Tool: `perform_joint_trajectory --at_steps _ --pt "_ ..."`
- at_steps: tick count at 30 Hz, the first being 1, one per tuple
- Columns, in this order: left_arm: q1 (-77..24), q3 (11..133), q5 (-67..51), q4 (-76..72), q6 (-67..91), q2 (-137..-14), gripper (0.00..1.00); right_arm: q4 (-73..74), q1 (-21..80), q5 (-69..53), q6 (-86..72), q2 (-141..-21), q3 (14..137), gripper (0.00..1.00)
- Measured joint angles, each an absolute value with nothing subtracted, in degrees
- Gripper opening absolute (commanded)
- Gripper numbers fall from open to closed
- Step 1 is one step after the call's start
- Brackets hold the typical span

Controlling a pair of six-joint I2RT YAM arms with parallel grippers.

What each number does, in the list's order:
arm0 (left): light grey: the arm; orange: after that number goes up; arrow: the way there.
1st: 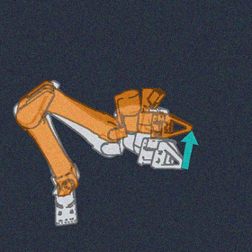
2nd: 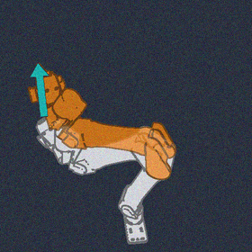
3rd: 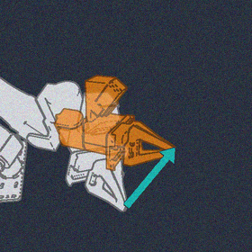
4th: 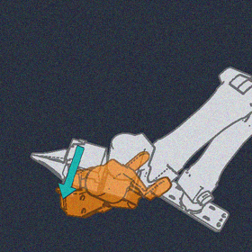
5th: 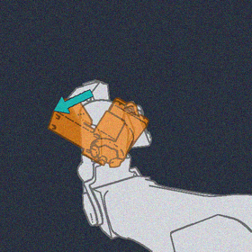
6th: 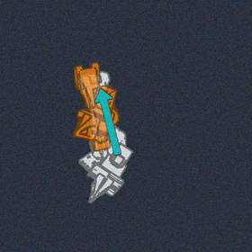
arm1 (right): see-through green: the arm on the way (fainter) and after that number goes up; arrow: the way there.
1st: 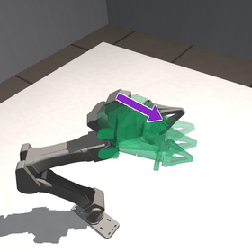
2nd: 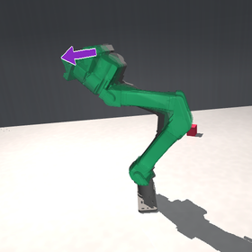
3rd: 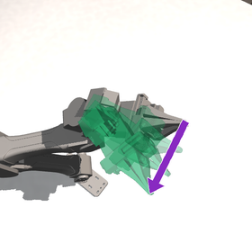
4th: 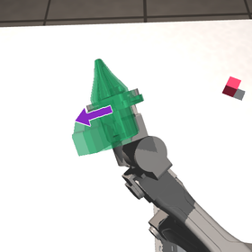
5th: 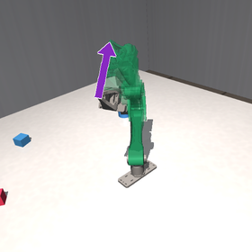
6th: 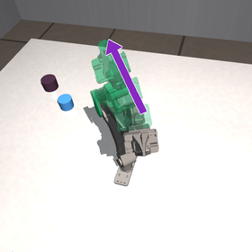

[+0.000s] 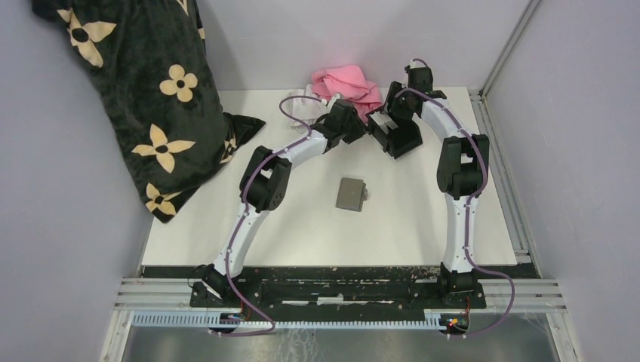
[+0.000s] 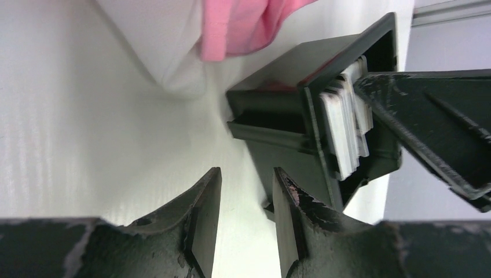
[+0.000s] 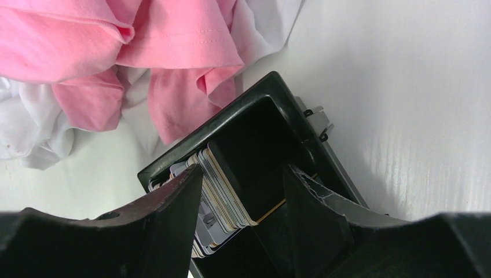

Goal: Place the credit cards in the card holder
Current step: Pick up the credit card from the storage box.

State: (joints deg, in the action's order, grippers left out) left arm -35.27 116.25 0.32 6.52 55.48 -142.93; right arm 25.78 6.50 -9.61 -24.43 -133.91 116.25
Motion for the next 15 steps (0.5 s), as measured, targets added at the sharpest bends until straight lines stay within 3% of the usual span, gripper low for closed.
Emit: perform_joint_trajectory --at_steps 15 --pt "-35.75 126.82 -1.1 9.87 55.94 -148.68 0.45 23.57 6.42 -11.88 -24.84 -133.88 114.83 0.49"
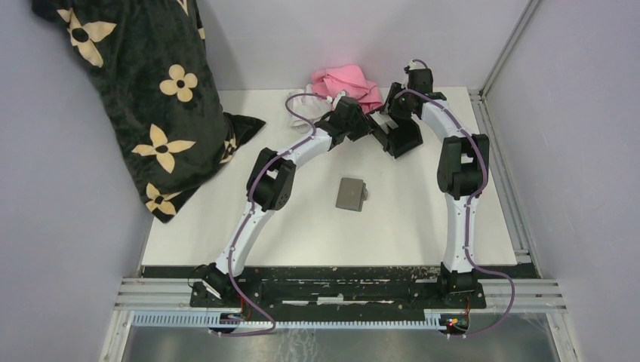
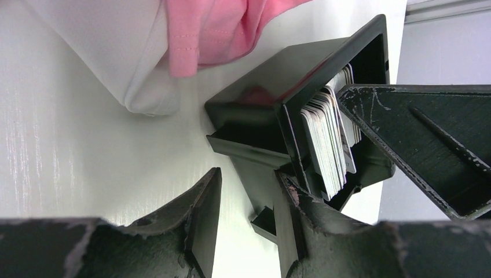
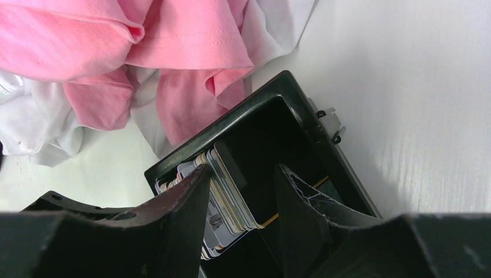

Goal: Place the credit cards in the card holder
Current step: Pick up the credit card from the storage box.

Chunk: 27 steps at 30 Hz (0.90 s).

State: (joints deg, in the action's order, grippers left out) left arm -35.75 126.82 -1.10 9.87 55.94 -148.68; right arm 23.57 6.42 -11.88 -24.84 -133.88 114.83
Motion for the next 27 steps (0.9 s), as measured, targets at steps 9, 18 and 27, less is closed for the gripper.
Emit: perform_joint_trajectory --at_steps 9,18,27 --pt "-35.75 128.75 -1.43 11.64 55.94 -149.42 0.45 22.65 6.28 -11.99 -24.62 -132.92 113.4 0.4" --pt "-35.75 128.75 -1.56 11.92 55.92 -149.42 0.45 22.68 6.26 -11.7 -24.16 -132.03 112.36 0.34" --pt "-35.75 128.75 -1.54 11.94 55.92 -149.42 0.44 22.41 6.42 -10.74 -23.59 -130.45 110.37 0.32"
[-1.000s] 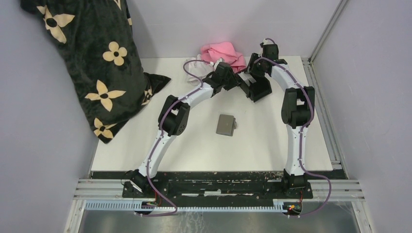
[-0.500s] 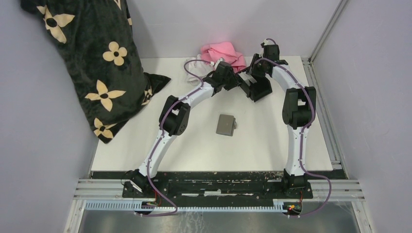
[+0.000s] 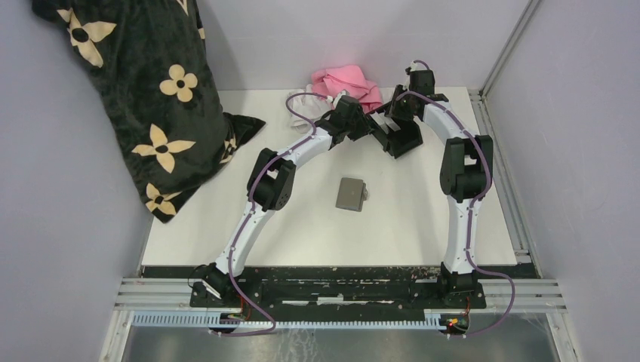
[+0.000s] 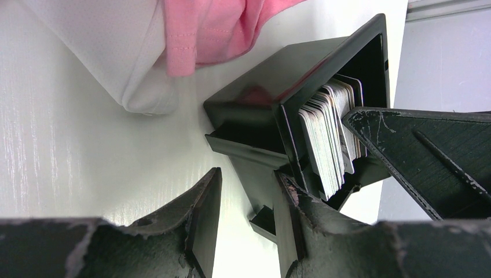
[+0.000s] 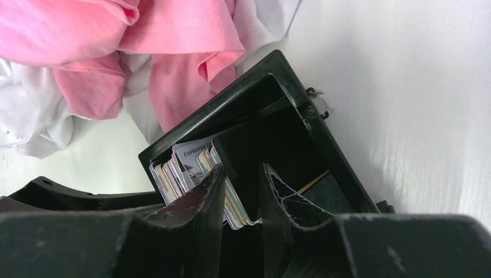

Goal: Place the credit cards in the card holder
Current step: Pick up the credit card from the storage box.

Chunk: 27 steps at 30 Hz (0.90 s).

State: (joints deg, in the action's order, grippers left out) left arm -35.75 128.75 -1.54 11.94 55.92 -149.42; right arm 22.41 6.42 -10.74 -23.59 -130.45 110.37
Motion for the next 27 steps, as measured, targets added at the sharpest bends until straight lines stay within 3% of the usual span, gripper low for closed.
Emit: perform_joint_trajectory --at_steps 27 --pt "-35.75 128.75 -1.56 11.99 55.92 -149.42 0.44 24.25 7.4 -8.38 -21.54 -127.55 109.1 0.26"
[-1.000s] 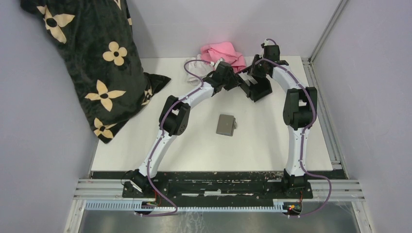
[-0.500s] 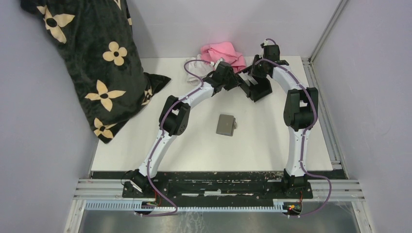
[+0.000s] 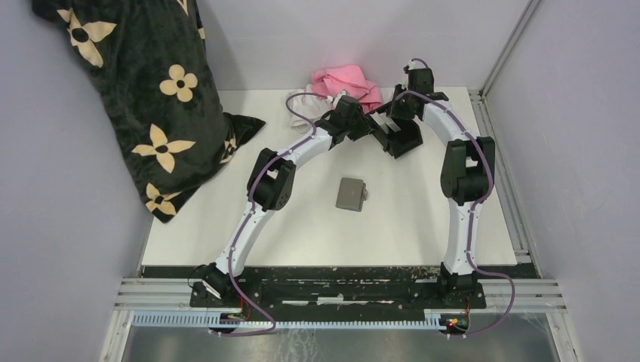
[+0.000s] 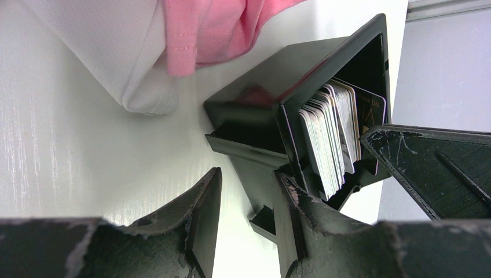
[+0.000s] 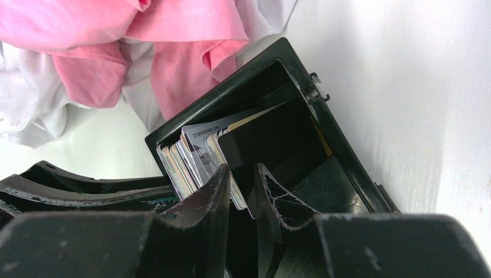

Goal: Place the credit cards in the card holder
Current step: Pick up the credit card from the storage box.

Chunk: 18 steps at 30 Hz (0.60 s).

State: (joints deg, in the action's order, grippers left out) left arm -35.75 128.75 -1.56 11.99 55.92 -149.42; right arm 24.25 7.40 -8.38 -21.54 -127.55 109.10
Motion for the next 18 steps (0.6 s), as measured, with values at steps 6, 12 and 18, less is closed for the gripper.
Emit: perform_joint_trajectory --at_steps 6,12,18 --pt "-35.75 128.75 -1.58 11.99 55.92 -149.42 0.44 25.34 7.94 -5.23 -20.03 -127.24 108.99 0.22" --pt "-35.75 128.73 -1.58 11.97 55.92 -149.42 0.44 26.72 8.4 -2.22 -18.68 -126.43 108.84 0.19" --pt "-35.75 128.33 -1.61 11.9 55.92 -149.42 0.44 27.11 8.51 -0.05 -18.06 -125.38 108.18 0.15"
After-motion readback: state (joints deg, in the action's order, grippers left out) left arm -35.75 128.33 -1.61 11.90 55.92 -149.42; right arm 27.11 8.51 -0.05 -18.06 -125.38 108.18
